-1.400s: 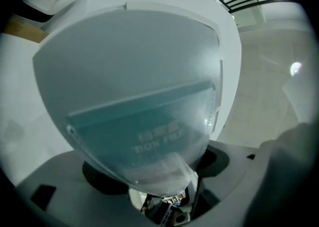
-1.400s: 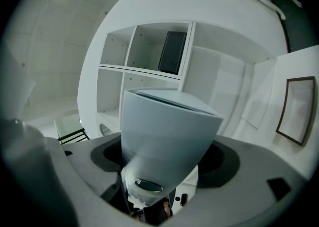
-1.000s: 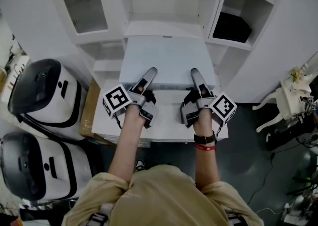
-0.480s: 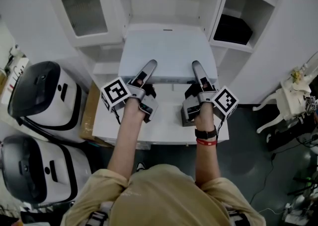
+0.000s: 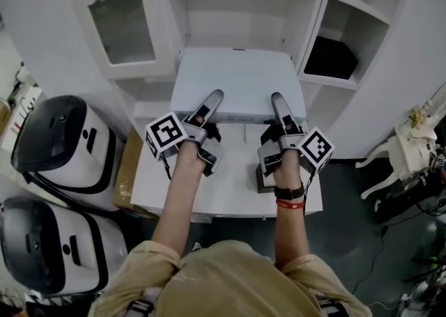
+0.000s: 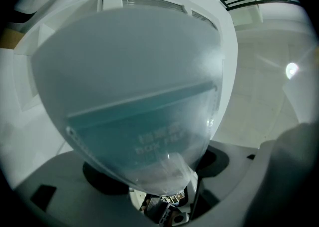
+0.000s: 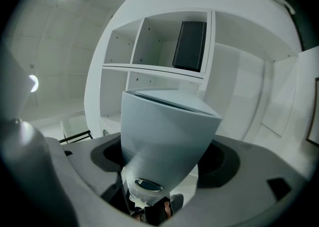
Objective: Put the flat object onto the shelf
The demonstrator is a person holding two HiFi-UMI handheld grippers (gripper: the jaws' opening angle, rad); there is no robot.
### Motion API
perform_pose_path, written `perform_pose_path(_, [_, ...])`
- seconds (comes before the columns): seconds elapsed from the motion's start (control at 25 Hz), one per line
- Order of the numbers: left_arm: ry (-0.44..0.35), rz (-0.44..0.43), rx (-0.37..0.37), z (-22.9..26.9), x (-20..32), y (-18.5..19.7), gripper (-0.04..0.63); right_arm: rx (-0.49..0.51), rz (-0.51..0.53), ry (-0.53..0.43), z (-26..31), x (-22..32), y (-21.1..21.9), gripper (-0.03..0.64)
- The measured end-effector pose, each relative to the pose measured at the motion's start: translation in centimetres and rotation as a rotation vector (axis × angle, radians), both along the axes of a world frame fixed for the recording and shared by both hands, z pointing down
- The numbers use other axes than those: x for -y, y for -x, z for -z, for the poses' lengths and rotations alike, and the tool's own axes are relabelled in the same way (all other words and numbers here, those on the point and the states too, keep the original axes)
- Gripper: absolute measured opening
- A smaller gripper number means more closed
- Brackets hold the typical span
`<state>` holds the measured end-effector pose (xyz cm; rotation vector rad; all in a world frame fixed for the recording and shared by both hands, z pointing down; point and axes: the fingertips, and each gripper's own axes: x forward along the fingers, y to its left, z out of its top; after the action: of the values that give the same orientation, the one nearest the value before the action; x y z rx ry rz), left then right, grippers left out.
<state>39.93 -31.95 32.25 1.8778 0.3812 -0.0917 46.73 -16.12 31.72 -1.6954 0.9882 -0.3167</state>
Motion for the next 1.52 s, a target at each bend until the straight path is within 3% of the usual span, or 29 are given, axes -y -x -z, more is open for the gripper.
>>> perform_pose_path(0.52, [0.020,0.017,0.042,-0.8,3.5,-3.9,0.371,0.022,-0.006,0.000,0.0,3.3,-4.2,0.393])
perform_pose_path(1.52, [0.054,0.001,0.115,-1.1,5.3,-12.1,0.371,0.063,-0.052,-0.042,-0.3,5.1,-12.2,0.393])
